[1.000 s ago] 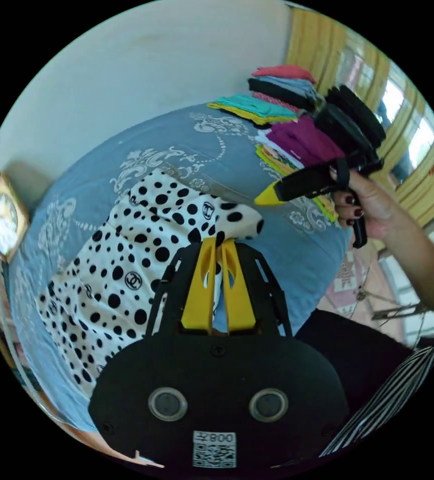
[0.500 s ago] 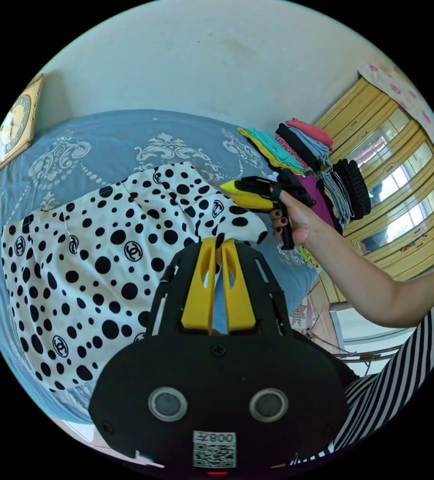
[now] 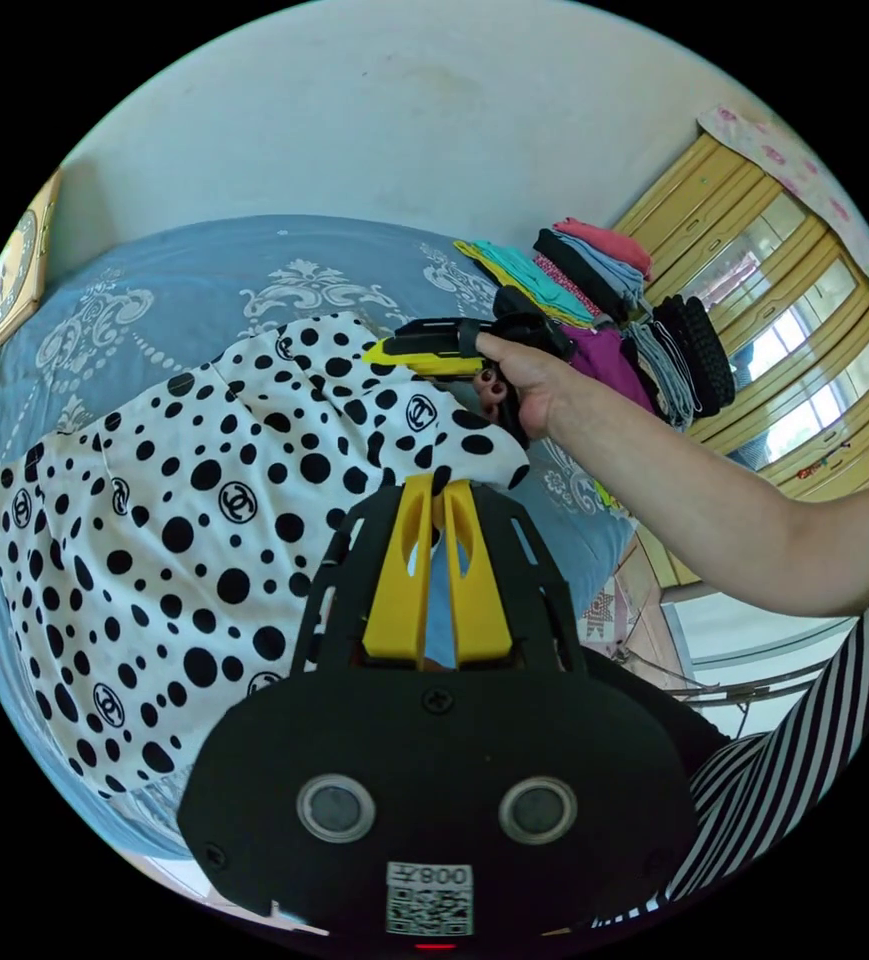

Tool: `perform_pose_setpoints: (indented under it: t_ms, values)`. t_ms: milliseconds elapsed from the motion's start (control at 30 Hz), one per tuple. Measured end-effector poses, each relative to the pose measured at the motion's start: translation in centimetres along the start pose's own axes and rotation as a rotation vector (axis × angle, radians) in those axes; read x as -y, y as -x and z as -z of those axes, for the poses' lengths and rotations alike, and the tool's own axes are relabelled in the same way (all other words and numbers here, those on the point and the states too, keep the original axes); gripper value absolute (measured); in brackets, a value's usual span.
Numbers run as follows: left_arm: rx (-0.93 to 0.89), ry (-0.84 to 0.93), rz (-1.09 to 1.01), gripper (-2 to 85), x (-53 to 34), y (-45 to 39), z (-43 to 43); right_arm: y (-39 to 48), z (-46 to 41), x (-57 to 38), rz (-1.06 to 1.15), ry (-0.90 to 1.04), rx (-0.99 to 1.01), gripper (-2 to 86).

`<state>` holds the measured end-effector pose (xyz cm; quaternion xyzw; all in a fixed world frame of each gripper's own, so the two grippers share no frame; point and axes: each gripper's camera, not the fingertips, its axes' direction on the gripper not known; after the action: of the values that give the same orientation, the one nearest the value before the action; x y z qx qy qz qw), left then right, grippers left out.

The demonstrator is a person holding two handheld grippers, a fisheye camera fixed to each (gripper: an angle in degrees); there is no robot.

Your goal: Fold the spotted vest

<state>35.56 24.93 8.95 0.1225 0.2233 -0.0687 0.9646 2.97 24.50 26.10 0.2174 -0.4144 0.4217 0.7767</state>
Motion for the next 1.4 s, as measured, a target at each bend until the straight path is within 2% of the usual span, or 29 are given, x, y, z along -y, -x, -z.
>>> perform_pose_setpoints:
  t_ms: [200,367,733,933,1133,1400]
  values:
    - [-0.045,-0.081,0.053,1.7,-2.5,3.7,5.6,8.7,-0.6,1.1,0.114,-0.035,0.051,1.4]
    - [-0.116,-0.232,0.203,1.8,-6.6,9.7,13.8,18.4,-4.3,2.6,0.253,-0.004,0.026,1.2]
    - [-0.199,-0.456,0.615,1.8,-19.6,24.4,28.2,38.1,-22.3,5.9,0.466,0.274,-0.169,1.2]
    - [-0.328,-0.542,0.867,1.9,-27.0,31.7,32.1,44.0,-31.9,7.1,0.482,0.423,-0.286,1.3]
    - [-0.423,-0.628,0.998,2.0,-32.1,36.5,35.3,49.2,-37.9,8.3,0.524,0.527,-0.399,1.7]
    - [-0.520,-0.652,1.022,2.1,-35.7,39.8,39.2,54.4,-36.9,9.8,0.530,0.529,-0.347,3.5]
